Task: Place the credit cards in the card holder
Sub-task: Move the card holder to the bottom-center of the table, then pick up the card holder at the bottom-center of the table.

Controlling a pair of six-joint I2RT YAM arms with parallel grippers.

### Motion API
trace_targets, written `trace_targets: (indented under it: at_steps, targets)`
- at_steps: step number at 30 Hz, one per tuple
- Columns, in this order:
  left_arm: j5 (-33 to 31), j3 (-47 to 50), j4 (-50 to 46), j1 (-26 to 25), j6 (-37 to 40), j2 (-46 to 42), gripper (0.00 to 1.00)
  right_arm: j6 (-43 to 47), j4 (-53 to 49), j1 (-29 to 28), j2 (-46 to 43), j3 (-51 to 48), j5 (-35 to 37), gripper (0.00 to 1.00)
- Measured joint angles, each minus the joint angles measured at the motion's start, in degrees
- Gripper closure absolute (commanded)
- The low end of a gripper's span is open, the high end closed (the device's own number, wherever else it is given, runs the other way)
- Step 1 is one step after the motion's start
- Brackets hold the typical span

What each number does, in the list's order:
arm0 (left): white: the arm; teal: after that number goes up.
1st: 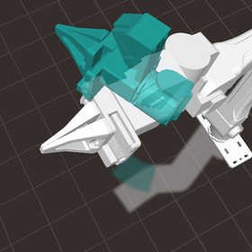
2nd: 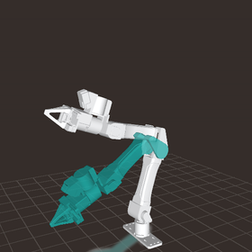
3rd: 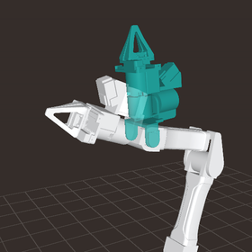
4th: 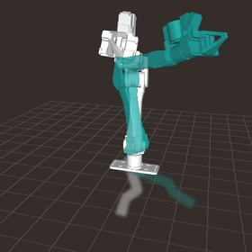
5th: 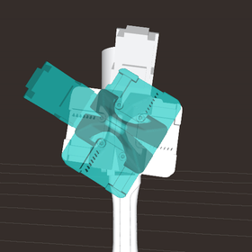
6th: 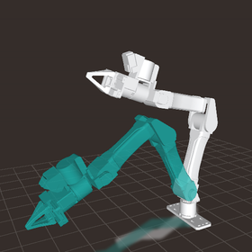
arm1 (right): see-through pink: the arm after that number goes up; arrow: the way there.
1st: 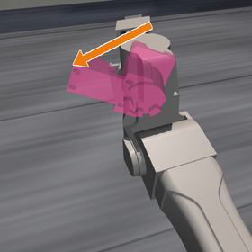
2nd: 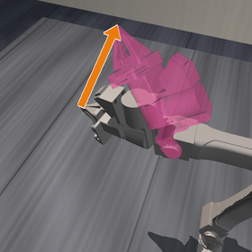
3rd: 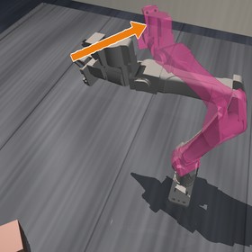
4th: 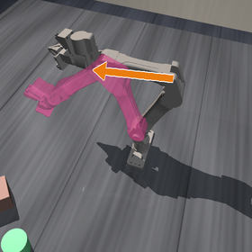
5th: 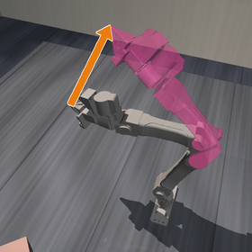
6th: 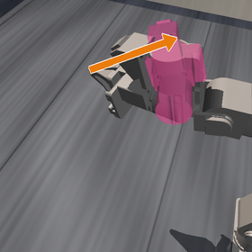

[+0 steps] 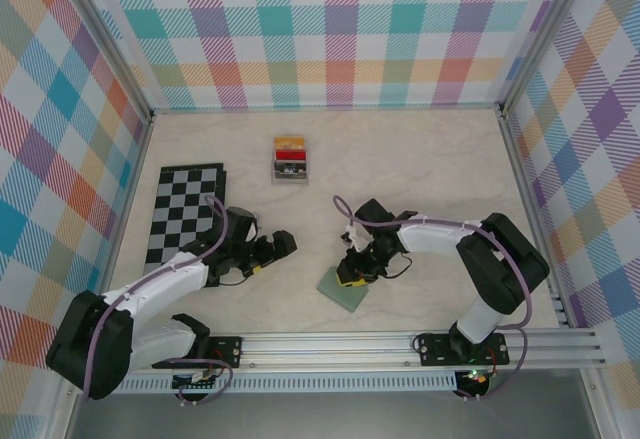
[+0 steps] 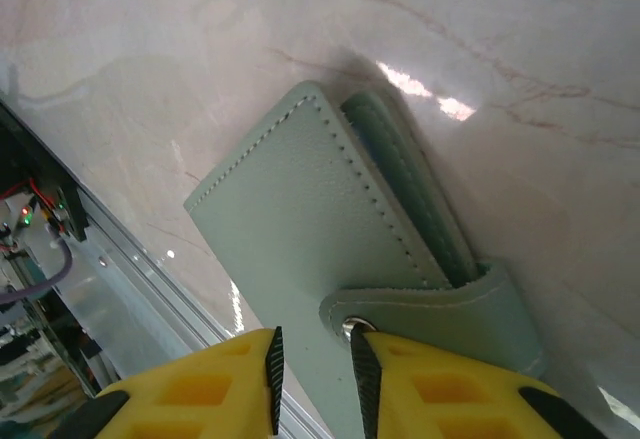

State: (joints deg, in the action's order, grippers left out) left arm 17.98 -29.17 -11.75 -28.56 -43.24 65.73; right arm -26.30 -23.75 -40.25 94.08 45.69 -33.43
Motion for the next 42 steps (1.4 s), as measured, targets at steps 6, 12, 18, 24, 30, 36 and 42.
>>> trace_targets:
  at_steps: [6,12,18,24,30,36,42]
  targets:
    - [0.17,-2.84,1.51,-2.58,0.04,4.44,0.07,-12.04,3.91,-0.66,-0.42,-0.52,5.16,0.76]
    - [0.61,-5.9,2.93,-5.01,-1.09,10.58,0.17,-26.34,12.02,-0.74,-2.32,-2.47,11.89,0.76]
    - [1.25,-9.25,5.84,-8.13,-3.72,15.63,0.26,-34.23,15.54,0.68,-9.86,-8.07,21.59,0.71]
    - [2.58,-9.7,10.6,-10.6,-7.76,19.06,0.32,-29.92,8.44,2.19,-11.82,-4.22,25.09,0.77]
    - [4.09,-12.07,14.29,-12.52,-11.52,24.98,0.41,-22.6,3.63,2.25,-7.28,1.4,25.27,0.78]
    - [4.55,-12.57,16.96,-12.96,-15.26,27.41,0.47,-19.3,-1.09,2.25,-6.75,1.46,25.55,0.79]
    - [5.11,-12.57,20.57,-14.19,-17.51,28.81,0.53,-17.73,-1.92,2.25,-6.75,0.74,25.51,0.8]
